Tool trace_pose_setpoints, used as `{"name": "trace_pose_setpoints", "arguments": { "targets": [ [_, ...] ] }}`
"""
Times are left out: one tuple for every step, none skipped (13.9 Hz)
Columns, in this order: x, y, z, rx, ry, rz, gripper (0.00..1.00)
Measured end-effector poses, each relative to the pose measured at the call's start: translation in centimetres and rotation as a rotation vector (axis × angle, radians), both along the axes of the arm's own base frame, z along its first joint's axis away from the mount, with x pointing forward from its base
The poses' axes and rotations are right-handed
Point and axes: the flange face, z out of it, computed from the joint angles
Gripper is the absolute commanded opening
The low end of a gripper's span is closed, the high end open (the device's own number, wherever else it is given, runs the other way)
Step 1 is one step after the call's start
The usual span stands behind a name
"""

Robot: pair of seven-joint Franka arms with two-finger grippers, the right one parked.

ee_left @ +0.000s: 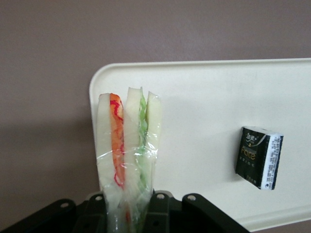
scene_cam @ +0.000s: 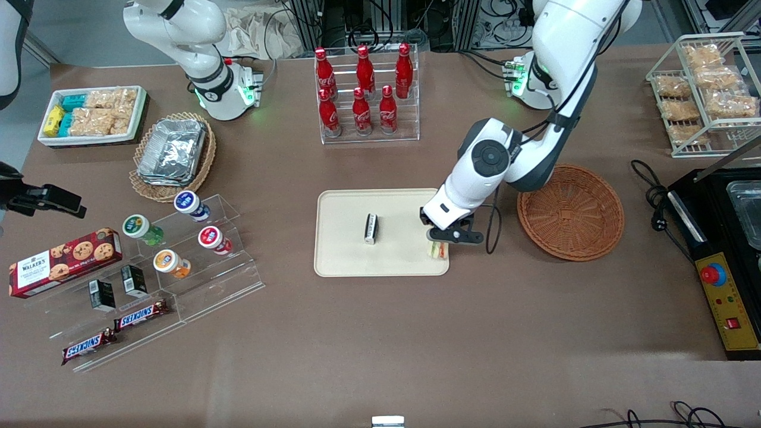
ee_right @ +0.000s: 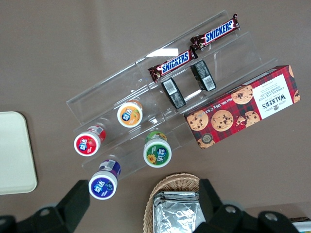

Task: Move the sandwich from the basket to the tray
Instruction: 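Lower the sandwich onto the tray beside the black box and release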

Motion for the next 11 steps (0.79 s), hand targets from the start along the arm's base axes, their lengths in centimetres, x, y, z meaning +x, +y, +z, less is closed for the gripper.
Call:
{"name": "trace_pose_setpoints", "arguments": {
  "targets": [
    [-0.4,-0.6,-1.0,0.003,-0.004,0.007,0.0],
    [-0.6,-0.9,-2.0,0.009,-0.012,0.009,0.0],
    [-0.7,-1.0,-3.2,0.018,-0.018,0.009,0.0],
    [-0.8,-0.9,-4.5,0.031,-0.023,0.003,0.0],
    [-0.8,-0.8,-5.6,0.046,-0.029,-0.007,0.0],
    [-0.5,-0.5,-6.1,0.055,-0.041,-0.007,0.42],
    [-0.3,-0.3,-6.1,0.059,-0.045,-0.003,0.98],
    [-0.3,-0.3,-6.1,0.06,-0.047,-0.001,1.0],
    [-0.2,-0.2,-6.1,0.061,-0.048,0.003,1.0],
    [-0.2,-0.2,-6.1,0.063,-0.047,0.014,1.0],
    [-0.1,-0.1,-6.2,0.064,-0.045,0.028,1.0]
  ]
}}
